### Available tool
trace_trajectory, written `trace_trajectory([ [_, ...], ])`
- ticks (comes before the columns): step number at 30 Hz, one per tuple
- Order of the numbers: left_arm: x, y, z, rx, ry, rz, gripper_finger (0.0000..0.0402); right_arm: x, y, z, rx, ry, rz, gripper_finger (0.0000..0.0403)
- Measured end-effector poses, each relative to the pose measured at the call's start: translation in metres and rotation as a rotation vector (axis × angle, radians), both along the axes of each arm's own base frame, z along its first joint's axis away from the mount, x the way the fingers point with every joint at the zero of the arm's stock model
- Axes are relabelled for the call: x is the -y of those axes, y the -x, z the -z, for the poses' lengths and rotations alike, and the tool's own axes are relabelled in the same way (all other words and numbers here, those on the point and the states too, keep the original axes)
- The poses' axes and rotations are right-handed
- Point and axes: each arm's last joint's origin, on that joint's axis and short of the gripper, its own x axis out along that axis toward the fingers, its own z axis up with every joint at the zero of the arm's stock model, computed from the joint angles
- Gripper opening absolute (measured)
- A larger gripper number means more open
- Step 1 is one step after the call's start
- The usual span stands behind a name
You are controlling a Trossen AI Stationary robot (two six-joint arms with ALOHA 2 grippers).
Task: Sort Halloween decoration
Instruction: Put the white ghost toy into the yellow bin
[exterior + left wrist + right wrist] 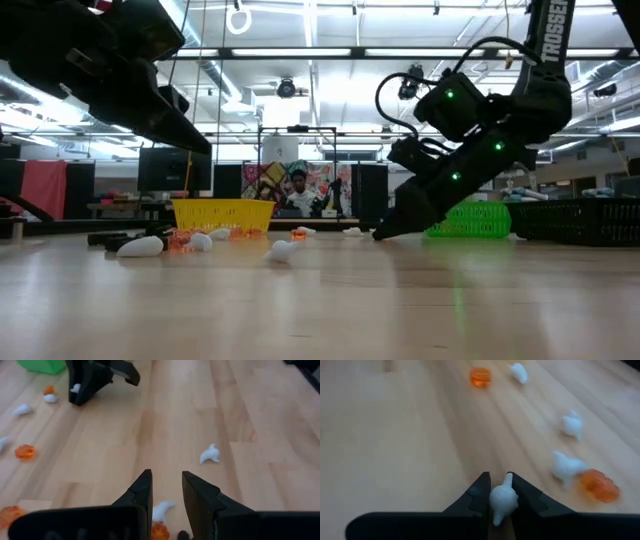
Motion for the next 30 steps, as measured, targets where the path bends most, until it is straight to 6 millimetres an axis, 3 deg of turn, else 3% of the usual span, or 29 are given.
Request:
trace_trajectory([
  [7,0.012,-0.001,0.021,-0.015,0.019,0.029,0.0082,-0.008,-0.033,-0.02,0.007,-0.035,-0.082,0.0059],
  [16,0.015,0.0,0.026,-0.034,0.042,0.023,0.0082,-0.006,-0.091,-0.072,0.131,0.012,-0.114,0.006],
  [22,0.016,-0.001,0.024,-0.017,0.057,0.019,0.0082,0.009,-0.131,-0.094,0.173,0.07,-0.128,0.0061],
  [30,0.018,-0.001,0.023,-0.004,0.069,0.024,0.0082,0.048,-0.185,-0.094,0.184,0.074,-0.087,0.0061],
])
